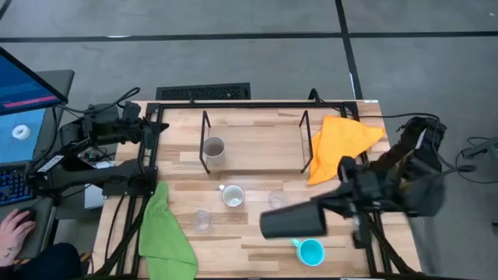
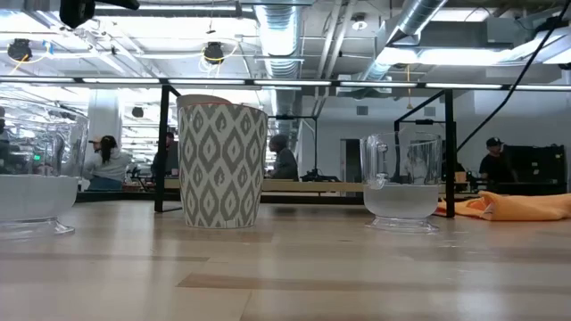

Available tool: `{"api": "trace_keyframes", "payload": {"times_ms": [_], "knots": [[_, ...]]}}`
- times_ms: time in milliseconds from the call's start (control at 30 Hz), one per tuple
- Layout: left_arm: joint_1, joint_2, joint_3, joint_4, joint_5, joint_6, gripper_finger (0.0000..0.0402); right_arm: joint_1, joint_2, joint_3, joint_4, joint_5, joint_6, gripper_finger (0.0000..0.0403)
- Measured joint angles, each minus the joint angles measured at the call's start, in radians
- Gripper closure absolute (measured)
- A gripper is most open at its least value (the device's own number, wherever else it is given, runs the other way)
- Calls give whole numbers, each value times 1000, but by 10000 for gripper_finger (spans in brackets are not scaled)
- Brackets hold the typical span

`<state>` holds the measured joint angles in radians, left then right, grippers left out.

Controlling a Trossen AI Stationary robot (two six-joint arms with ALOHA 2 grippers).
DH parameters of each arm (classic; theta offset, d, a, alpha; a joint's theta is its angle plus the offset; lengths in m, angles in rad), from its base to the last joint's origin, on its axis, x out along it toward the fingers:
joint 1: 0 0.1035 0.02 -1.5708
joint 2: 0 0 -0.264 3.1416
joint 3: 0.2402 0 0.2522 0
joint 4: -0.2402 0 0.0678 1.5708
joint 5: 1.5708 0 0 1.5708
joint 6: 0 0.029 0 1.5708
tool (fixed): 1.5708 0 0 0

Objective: Stack small to large cups/mugs on shelf
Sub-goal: Put the black cup on the shelf

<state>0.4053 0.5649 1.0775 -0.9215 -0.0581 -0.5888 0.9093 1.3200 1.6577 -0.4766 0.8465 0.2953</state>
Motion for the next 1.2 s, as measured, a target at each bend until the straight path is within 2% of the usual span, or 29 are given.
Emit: {"api": "trace_keyframes", "payload": {"times_ms": [133, 233, 333, 433, 667, 800, 867, 933, 1200], "knots": [[0, 0, 0, 0, -3, 0, 401, 57, -18, 0, 250, -37, -249, 396], [0, 0, 0, 0, -3, 2, 401, 88, -33, 0, 396, -110, -429, 399], [0, 0, 0, 0, -4, 6, 401, 119, -35, 0, 529, -269, -637, 399], [0, 0, 0, 0, -5, 18, 401, 151, -38, 0, 592, -437, -796, 394], [0, 0, 0, 0, -6, 31, 401, 171, -58, 0, 616, -644, -853, 396], [0, 0, 0, 0, 10, 55, 401, 171, -58, 0, 588, -677, -847, 391], [0, 0, 0, 0, 18, 60, 401, 171, -59, 0, 586, -652, -842, 392], [0, 0, 0, 0, 26, 70, 401, 171, -59, 0, 570, -567, -810, 395], [0, -3, 0, 0, 27, 72, 401, 153, -56, 0, 364, 79, -659, 397]]}}
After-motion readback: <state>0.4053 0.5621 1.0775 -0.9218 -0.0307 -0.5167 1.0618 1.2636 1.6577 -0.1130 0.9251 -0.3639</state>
